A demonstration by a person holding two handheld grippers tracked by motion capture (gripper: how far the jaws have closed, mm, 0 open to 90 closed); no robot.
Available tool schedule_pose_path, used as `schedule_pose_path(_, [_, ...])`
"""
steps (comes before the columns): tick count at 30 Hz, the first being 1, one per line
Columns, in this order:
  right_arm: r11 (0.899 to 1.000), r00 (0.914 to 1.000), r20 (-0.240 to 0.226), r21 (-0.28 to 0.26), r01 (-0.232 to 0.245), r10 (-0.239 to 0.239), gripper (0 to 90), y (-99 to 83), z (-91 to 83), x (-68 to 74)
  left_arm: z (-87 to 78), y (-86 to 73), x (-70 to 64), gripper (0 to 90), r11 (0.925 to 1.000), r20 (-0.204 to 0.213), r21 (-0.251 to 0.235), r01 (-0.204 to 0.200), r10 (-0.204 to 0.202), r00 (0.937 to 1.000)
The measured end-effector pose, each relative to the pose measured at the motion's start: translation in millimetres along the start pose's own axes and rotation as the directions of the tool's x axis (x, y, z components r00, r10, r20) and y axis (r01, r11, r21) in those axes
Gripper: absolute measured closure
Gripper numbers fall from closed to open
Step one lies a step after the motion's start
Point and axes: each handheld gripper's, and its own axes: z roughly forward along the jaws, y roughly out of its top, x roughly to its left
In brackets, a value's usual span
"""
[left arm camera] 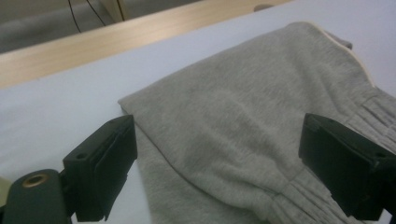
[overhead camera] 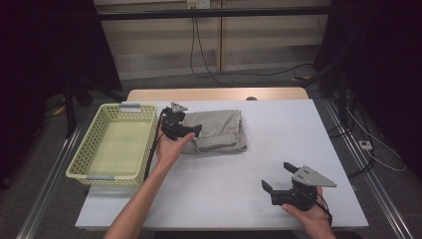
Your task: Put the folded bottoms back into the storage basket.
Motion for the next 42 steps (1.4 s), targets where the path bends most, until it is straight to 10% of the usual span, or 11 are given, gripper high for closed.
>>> schedule_pose_path(13, [1.0, 1.0, 0.0, -0.003, 0.0, 0.0, 4.1, 0.3, -0.6, -0.3, 30.8, -7.9, 5.5, 15.3, 0.9967, -0.025, 0.079, 0.017, -0.015, 0.9996])
schedule_pose_path(18, [1.0, 1.0, -0.003, 0.001, 0.0, 0.0, 4.2, 0.1, -0.4, 0.0, 39.3, -11.0, 12.1, 18.3, 0.9914, 0.0, 0.062, 0.116, -0.116, 0.9933])
schedule_pose_path(25, [1.0, 1.0, -0.001, 0.004, 0.0, 0.0, 4.3, -0.2, -0.7, -0.3, 48.1, -11.6, 10.3, 20.1, 0.994, -0.061, 0.088, 0.065, -0.06, 0.9964])
schedule_pose_path(34, [1.0, 0.9999, -0.014, 0.004, -0.007, 0.007, 4.4, -0.2, -1.2, -0.1, 57.0, -22.4, 31.4, 10.5, 0.9748, -0.115, 0.15, 0.166, -0.149, 0.9821])
schedule_pose_path(42, [1.0, 0.9999, -0.015, 0.006, -0.002, 0.003, 4.4, 0.0, -0.5, 0.7, 54.4, -20.0, 25.6, 19.1, 0.9697, -0.093, 0.177, 0.168, -0.153, 0.9838])
